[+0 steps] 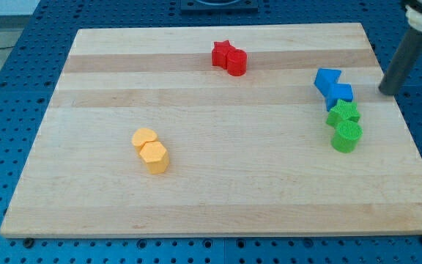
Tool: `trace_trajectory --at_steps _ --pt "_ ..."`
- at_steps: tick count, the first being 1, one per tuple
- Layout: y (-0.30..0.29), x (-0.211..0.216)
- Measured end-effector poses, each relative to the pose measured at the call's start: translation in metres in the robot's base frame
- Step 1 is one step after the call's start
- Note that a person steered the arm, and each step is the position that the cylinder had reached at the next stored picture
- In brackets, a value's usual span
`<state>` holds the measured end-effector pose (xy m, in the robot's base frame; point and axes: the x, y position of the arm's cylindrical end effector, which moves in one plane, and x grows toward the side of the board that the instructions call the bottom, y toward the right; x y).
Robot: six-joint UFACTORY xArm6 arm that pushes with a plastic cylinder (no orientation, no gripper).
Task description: Separate the blue blocks from the green blocks
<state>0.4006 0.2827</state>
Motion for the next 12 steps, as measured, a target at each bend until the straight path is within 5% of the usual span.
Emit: trace_trajectory --at_steps 1,12 --pt "-0.029 0.033" --pt "-0.183 -0.015"
